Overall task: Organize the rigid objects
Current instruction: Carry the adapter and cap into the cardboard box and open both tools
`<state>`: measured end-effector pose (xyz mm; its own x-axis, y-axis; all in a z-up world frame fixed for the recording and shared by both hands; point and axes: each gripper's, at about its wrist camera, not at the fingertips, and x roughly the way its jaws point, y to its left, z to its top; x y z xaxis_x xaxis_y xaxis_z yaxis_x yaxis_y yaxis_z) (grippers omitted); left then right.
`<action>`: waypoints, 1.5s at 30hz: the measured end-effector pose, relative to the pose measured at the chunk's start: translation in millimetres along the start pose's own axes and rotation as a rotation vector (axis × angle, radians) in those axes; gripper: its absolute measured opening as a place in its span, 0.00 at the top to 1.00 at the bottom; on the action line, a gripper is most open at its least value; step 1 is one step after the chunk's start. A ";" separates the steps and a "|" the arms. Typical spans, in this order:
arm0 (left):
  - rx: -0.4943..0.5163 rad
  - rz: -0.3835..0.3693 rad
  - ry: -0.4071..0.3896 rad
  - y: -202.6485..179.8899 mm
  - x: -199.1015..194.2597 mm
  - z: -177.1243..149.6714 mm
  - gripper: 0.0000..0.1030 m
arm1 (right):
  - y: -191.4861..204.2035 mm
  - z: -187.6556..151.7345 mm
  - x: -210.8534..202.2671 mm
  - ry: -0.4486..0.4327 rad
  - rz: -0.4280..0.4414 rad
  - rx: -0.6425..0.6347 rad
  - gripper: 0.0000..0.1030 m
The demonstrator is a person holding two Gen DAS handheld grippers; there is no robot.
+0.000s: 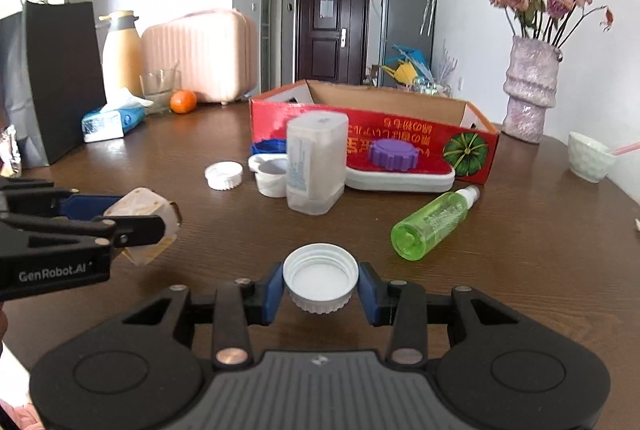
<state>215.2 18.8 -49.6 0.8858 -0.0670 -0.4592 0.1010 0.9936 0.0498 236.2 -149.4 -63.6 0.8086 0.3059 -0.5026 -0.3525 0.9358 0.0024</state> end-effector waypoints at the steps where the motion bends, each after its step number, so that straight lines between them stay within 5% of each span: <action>1: -0.008 0.008 -0.016 1.1 -9.6 -0.7 0.62 | 1.7 -0.6 -8.0 -0.015 -0.006 -0.004 0.62; 11: -0.054 0.162 -0.315 -9.5 -125.6 3.3 0.62 | 13.8 -10.5 -120.9 -0.355 -0.124 -0.051 0.62; 16: -0.097 0.176 -0.439 -13.8 -179.5 3.5 0.62 | 18.7 -16.2 -173.6 -0.511 -0.214 -0.061 0.62; 23: -0.086 0.153 -0.512 -20.2 -211.2 10.5 0.62 | 10.5 -15.4 -216.3 -0.630 -0.242 -0.005 0.62; 39: -0.066 0.148 -0.503 -15.1 -176.6 30.8 0.62 | -15.1 9.7 -197.1 -0.641 -0.238 0.044 0.62; 45: -0.050 0.141 -0.504 -10.4 -143.7 71.4 0.62 | -44.6 33.5 -172.7 -0.617 -0.211 0.103 0.62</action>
<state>119.2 11.6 79.2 0.9984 0.0445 0.0335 -0.0455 0.9984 0.0320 128.0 -238.1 52.0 0.9878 0.1296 0.0861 -0.1346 0.9893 0.0556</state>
